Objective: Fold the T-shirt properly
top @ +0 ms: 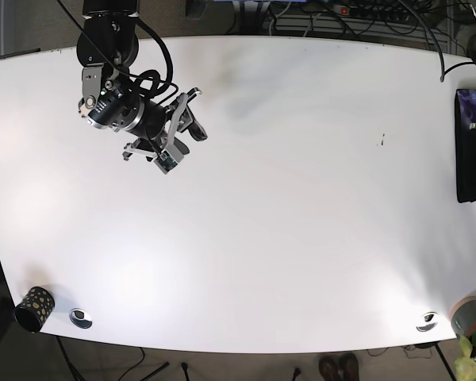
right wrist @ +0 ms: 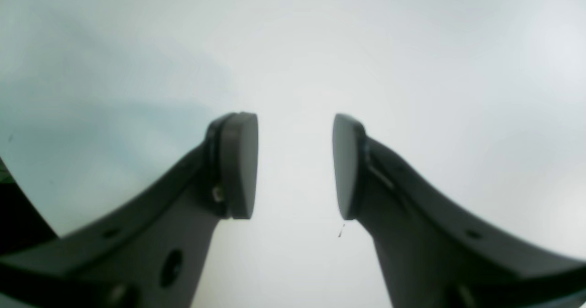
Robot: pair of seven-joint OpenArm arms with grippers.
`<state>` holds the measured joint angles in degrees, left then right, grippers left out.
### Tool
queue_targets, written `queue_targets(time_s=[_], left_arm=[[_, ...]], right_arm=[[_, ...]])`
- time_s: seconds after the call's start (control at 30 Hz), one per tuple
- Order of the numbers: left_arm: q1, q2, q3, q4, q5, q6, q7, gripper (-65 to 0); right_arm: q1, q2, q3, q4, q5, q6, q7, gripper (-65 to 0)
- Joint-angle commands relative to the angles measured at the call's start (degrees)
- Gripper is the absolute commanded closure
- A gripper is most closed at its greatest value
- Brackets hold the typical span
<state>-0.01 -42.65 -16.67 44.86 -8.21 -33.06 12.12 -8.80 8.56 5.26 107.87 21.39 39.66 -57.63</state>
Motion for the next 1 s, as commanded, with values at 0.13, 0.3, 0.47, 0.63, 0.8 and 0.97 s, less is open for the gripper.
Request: queue_targets(time_s=[0.13,0.3,0.47,0.63,0.8,0.97], left_arm=[[-0.1,-4.9,-0.1,0.6,1.5,-2.7,2.1,-29.3],[0.5,-5.7,-0.1,7.3,-1.9,-4.2,2.7,-29.3],[0.5,-4.7,-0.1,14.2,-1.9,-4.0,3.1,-29.2],[0.2,0.6,-0.1,20.1,-1.9,-1.5,2.2,-28.9],[1.1,5.9,1.5,25.4,-1.6,6.5,-2.8,-29.2],[2.6,11.9,2.8,30.1,3.1,11.7,-9.4,-29.2]], right_arm=[[0.5,0.4,0.0,1.2,1.0,0.21,1.2,-24.6],[0.7,0.4,0.1,1.2,0.8,0.21,1.2,-24.6],[1.1,1.9,0.2,1.0,0.7,0.12,1.9,-24.6],[0.9,4.5,0.2,0.7,0.5,0.03,7.5,-24.6],[0.6,5.6,0.2,0.7,-7.8,0.03,13.6,-24.6],[0.3,4.8,0.3,-0.5,-17.1,0.03,20.3,-24.6]])
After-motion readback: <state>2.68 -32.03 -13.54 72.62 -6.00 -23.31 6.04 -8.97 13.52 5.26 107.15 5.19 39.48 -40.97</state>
